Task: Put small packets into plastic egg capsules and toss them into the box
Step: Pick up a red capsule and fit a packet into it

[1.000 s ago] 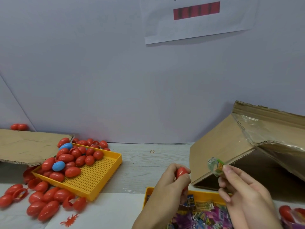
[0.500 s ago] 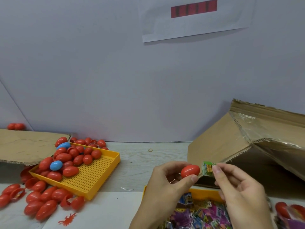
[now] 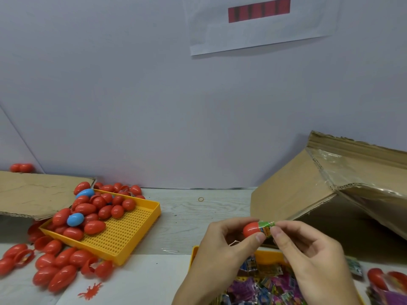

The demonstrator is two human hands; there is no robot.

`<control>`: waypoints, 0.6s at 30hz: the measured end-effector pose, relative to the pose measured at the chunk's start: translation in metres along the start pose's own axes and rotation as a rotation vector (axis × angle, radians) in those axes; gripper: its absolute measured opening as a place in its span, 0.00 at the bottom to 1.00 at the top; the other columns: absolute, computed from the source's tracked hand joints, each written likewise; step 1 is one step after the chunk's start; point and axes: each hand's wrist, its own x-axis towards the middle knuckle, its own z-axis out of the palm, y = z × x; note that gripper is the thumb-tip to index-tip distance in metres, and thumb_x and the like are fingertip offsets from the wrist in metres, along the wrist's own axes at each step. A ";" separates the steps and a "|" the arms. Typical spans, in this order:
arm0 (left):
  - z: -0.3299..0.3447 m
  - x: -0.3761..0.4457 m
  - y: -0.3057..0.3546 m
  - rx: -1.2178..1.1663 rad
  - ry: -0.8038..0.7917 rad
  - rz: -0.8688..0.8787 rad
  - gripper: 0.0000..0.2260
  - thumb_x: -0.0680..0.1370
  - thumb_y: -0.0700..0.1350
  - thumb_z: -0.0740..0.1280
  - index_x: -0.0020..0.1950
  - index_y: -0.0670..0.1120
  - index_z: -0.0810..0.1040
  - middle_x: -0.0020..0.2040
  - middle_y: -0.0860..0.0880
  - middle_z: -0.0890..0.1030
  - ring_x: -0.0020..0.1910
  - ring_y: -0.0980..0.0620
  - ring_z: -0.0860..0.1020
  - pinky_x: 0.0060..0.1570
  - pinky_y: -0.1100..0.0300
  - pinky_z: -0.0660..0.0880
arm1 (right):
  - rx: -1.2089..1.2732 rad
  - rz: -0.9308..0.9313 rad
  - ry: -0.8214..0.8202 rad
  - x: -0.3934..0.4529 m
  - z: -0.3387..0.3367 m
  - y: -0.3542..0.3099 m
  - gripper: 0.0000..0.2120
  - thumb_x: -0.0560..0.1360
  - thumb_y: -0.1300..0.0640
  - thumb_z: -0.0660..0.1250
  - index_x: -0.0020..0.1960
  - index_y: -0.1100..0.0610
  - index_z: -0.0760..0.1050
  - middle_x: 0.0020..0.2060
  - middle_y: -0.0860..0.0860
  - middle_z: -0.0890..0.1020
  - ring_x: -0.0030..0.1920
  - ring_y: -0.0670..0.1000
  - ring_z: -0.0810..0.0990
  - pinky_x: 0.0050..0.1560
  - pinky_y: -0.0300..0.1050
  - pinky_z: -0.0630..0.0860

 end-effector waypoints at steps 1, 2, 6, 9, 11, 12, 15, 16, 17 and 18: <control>0.000 0.000 0.000 -0.002 0.004 -0.002 0.10 0.74 0.48 0.75 0.55 0.53 0.84 0.46 0.54 0.85 0.43 0.58 0.82 0.44 0.62 0.80 | -0.002 -0.013 -0.012 0.000 0.000 0.000 0.10 0.67 0.58 0.73 0.40 0.42 0.83 0.36 0.46 0.86 0.40 0.43 0.84 0.41 0.41 0.77; 0.000 0.000 -0.001 -0.002 0.010 -0.001 0.11 0.73 0.48 0.75 0.55 0.53 0.84 0.47 0.53 0.85 0.45 0.57 0.82 0.46 0.60 0.81 | -0.003 -0.026 -0.022 0.000 0.000 0.000 0.11 0.67 0.59 0.74 0.40 0.42 0.83 0.36 0.46 0.86 0.40 0.43 0.84 0.40 0.40 0.78; 0.002 0.002 -0.002 0.021 0.054 0.027 0.10 0.73 0.46 0.76 0.54 0.53 0.84 0.49 0.53 0.85 0.51 0.53 0.83 0.53 0.52 0.81 | -0.006 -0.052 -0.050 0.000 0.000 0.001 0.12 0.65 0.61 0.74 0.38 0.43 0.84 0.36 0.44 0.86 0.40 0.41 0.84 0.36 0.28 0.76; 0.002 0.003 -0.003 0.008 0.084 0.051 0.12 0.73 0.42 0.76 0.54 0.53 0.82 0.48 0.54 0.85 0.49 0.53 0.83 0.50 0.60 0.80 | 0.026 -0.036 -0.057 0.000 -0.001 0.001 0.10 0.65 0.64 0.75 0.38 0.50 0.85 0.36 0.47 0.86 0.39 0.42 0.84 0.35 0.27 0.75; 0.003 0.003 -0.003 -0.002 0.091 0.058 0.13 0.72 0.40 0.76 0.55 0.51 0.81 0.48 0.53 0.85 0.48 0.52 0.83 0.47 0.63 0.80 | 0.050 -0.009 -0.054 0.000 -0.001 0.001 0.09 0.66 0.66 0.74 0.39 0.52 0.84 0.36 0.47 0.86 0.39 0.43 0.84 0.35 0.29 0.76; 0.003 0.003 -0.003 -0.001 0.094 0.059 0.14 0.72 0.40 0.76 0.54 0.50 0.80 0.48 0.52 0.85 0.47 0.52 0.83 0.47 0.63 0.80 | 0.054 0.000 -0.049 0.000 -0.001 0.001 0.09 0.67 0.65 0.74 0.40 0.52 0.84 0.36 0.47 0.86 0.39 0.42 0.84 0.34 0.30 0.77; 0.003 0.002 -0.003 0.007 0.090 0.075 0.14 0.70 0.39 0.78 0.52 0.50 0.80 0.47 0.51 0.85 0.44 0.52 0.83 0.46 0.61 0.80 | 0.057 0.015 -0.024 -0.001 -0.001 -0.001 0.05 0.67 0.61 0.74 0.40 0.52 0.84 0.36 0.45 0.86 0.40 0.41 0.84 0.37 0.38 0.79; 0.003 0.002 -0.003 0.013 0.083 0.084 0.14 0.70 0.39 0.78 0.52 0.50 0.81 0.47 0.51 0.85 0.43 0.53 0.83 0.47 0.60 0.81 | 0.058 0.021 -0.018 -0.001 -0.001 -0.002 0.04 0.66 0.59 0.74 0.40 0.52 0.84 0.37 0.45 0.86 0.40 0.41 0.84 0.39 0.40 0.78; 0.003 0.002 -0.003 0.023 0.073 0.093 0.14 0.70 0.39 0.78 0.51 0.51 0.81 0.46 0.52 0.85 0.43 0.53 0.83 0.48 0.59 0.81 | 0.059 0.028 -0.015 -0.001 -0.001 -0.002 0.05 0.65 0.57 0.73 0.40 0.51 0.84 0.37 0.45 0.86 0.41 0.40 0.83 0.41 0.41 0.77; 0.003 0.002 -0.003 0.033 0.063 0.105 0.14 0.69 0.39 0.78 0.50 0.51 0.81 0.46 0.52 0.85 0.44 0.52 0.83 0.49 0.58 0.81 | 0.059 0.034 -0.012 -0.001 0.000 -0.003 0.05 0.64 0.55 0.73 0.40 0.51 0.84 0.37 0.44 0.86 0.41 0.40 0.83 0.41 0.42 0.77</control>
